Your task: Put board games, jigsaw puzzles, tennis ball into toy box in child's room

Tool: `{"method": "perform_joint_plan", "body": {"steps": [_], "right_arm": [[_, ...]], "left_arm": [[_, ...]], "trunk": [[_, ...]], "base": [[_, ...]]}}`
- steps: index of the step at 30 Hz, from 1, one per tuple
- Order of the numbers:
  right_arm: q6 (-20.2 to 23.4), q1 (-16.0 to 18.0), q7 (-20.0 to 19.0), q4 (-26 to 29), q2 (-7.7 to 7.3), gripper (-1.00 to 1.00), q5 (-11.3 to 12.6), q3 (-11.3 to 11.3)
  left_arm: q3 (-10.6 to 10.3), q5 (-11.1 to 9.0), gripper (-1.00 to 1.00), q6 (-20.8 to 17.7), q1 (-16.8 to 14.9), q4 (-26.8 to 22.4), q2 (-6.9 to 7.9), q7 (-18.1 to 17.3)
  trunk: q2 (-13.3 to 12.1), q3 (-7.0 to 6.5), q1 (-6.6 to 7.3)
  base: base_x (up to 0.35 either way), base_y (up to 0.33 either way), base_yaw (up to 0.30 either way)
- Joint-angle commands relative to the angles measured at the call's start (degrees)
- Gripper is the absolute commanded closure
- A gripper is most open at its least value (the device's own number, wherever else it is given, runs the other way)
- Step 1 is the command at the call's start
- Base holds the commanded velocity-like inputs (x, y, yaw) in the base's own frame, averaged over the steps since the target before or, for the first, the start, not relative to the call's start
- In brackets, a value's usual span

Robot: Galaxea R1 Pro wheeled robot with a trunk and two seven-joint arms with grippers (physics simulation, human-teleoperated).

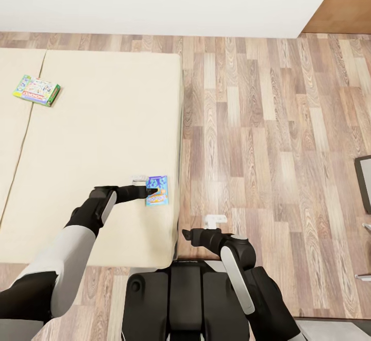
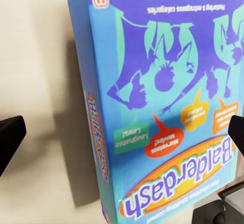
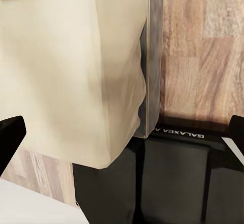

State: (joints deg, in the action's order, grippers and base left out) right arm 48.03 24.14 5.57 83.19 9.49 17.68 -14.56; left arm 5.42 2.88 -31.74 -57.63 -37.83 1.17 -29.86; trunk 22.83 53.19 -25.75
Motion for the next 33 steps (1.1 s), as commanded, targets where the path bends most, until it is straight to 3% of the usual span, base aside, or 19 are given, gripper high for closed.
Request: {"method": "perform_joint_plan", "body": {"steps": [1,21,33], "right_arm": [[0.21,0.03,0.58,0.06,0.0,-1.0,0.59,-0.05],[0.23,0.03,0.58,0.1,0.0,-1.0,0.6,-0.12],[0.23,0.03,0.58,0.13,0.0,-1.0,0.6,-0.12]], "left_arm": [[0.25,0.3,-1.0,-0.34,-0.02,-0.06,-0.05,-0.39],[-0.14,0.45,-1.0,-0.26,-0.02,-0.05,-0.11,-0.46],[-0.15,0.35,-1.0,-0.12,-0.02,-0.05,-0.11,-1.15]], "trunk": [[0.09,0.09,-0.03],[0.09,0.18,-0.03],[0.09,0.18,-0.03]], "base": [[0.0,0.0,0.0],[0.0,-0.001,0.0],[0.0,-0.119,0.0]]}}
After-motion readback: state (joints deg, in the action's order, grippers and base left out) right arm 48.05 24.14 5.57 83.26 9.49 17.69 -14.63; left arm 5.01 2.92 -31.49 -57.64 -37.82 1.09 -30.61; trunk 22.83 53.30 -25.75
